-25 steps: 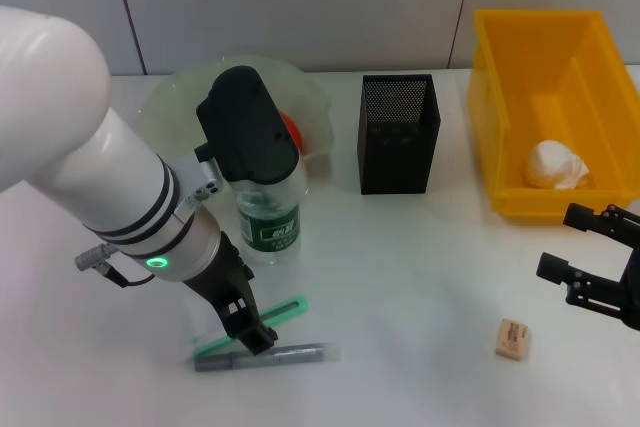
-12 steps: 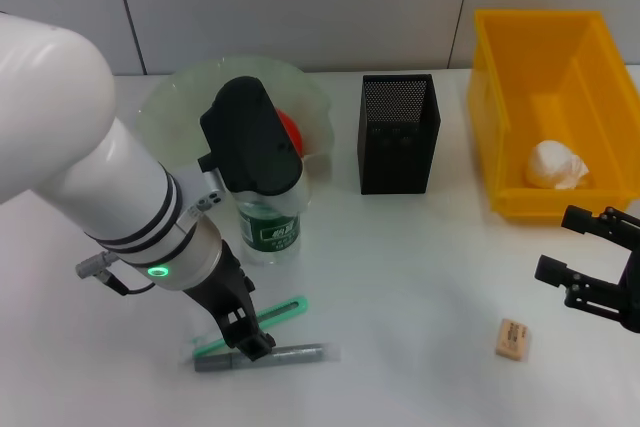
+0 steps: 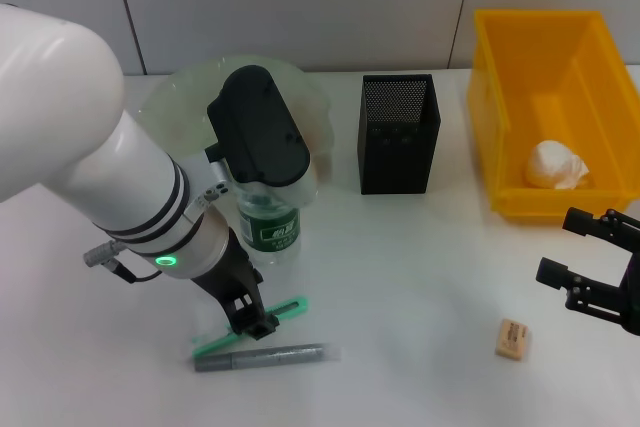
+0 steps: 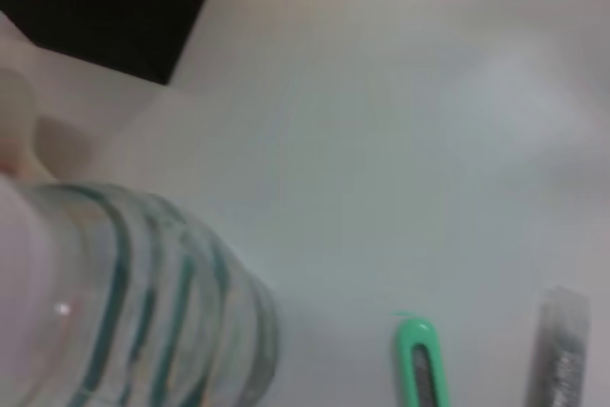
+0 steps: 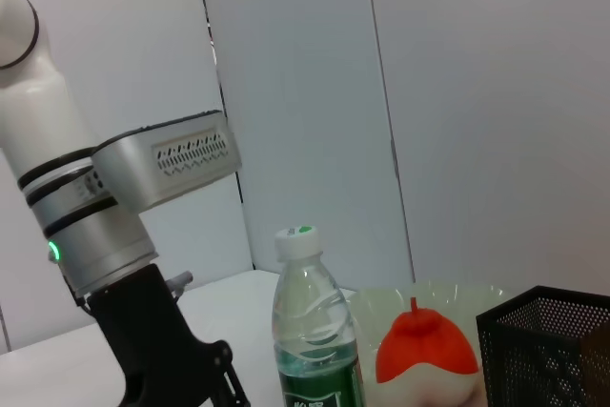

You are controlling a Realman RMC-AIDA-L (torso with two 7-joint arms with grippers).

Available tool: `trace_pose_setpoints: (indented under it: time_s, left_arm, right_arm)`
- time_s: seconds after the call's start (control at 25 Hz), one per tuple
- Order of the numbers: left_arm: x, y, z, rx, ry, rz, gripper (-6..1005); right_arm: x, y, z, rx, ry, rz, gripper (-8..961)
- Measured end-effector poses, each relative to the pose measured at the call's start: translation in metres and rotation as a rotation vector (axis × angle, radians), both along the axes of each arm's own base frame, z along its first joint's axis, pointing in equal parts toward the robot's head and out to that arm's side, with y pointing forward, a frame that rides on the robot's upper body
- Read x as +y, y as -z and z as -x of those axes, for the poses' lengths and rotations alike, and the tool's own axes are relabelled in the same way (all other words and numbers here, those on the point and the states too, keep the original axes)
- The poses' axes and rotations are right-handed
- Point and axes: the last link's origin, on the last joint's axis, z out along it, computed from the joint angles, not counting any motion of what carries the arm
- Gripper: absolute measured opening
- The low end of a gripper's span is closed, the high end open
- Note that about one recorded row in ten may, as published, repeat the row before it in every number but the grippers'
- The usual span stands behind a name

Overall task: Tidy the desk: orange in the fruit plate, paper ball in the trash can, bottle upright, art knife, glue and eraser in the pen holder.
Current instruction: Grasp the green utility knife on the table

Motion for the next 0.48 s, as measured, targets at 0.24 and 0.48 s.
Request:
trace_pose_setpoints:
  time_s: [0.24,0.48]
  left_arm:
    - [0.0035,0.0016,-0.0006,0.001,0.021,-0.018,541]
    - [0.0037,0.0034,0.0020,0.023,0.040,-0.024,540]
  right_arm:
    - [0.0000,0.0000,0.0000,0.000,0.000,0.000,767]
    - [-0.0001,-0.0002,0.0001,0.001,0.000,0.000,767]
